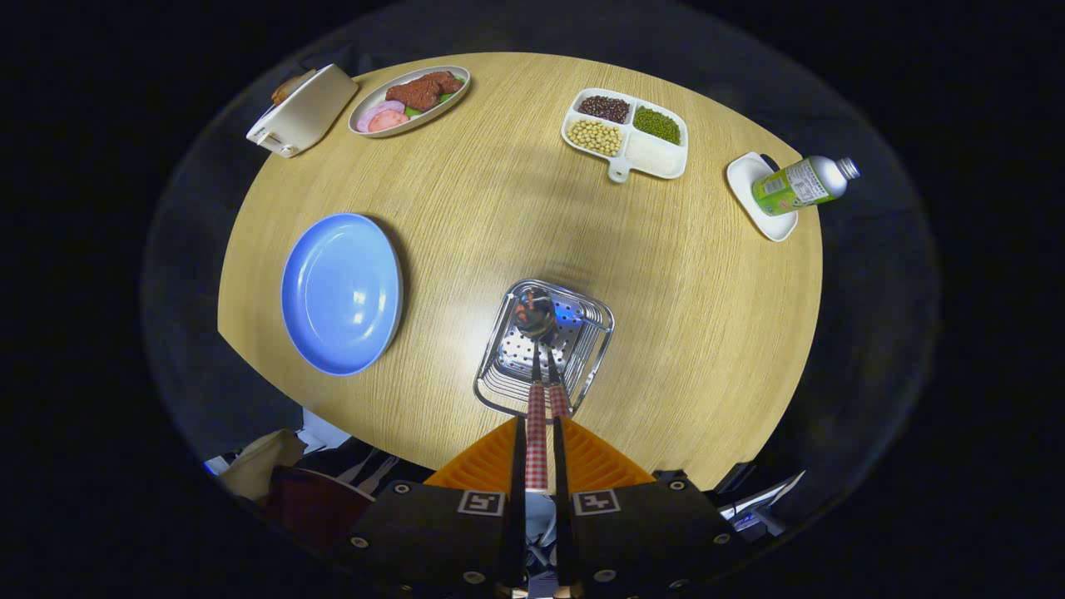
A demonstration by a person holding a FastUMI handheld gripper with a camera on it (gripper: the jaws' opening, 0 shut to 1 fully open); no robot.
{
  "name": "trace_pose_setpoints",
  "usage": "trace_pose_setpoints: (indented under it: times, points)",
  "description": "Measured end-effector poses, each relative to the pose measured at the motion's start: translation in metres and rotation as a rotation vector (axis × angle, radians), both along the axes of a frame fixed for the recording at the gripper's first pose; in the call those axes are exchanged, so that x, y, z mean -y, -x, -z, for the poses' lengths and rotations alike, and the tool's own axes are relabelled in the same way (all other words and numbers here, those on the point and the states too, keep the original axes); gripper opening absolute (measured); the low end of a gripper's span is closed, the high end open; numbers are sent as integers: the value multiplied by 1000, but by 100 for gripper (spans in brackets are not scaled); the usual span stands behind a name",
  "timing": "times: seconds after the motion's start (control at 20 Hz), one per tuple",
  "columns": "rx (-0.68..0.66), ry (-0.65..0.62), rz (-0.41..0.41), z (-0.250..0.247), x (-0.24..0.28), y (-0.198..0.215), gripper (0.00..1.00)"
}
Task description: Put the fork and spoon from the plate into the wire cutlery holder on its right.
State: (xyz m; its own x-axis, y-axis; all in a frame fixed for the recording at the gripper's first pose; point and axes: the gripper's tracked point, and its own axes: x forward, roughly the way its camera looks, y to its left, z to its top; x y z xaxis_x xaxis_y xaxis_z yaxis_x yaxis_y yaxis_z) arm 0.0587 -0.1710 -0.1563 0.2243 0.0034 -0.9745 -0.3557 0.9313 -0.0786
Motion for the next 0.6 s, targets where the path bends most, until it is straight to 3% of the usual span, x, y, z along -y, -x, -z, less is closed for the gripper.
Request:
trace_pose_setpoints:
  times: [0.15, 0.25, 0.35, 0.45, 0.6]
  points:
    - [61, -52, 13, -11, -5, -5, 30]
    - [126, -90, 24, -21, -5, -10, 48]
    - [189, -129, 36, -33, -4, -13, 78]
    - [277, -149, 40, -49, 0, -17, 100]
    - [415, -182, 55, -83, 8, -18, 100]
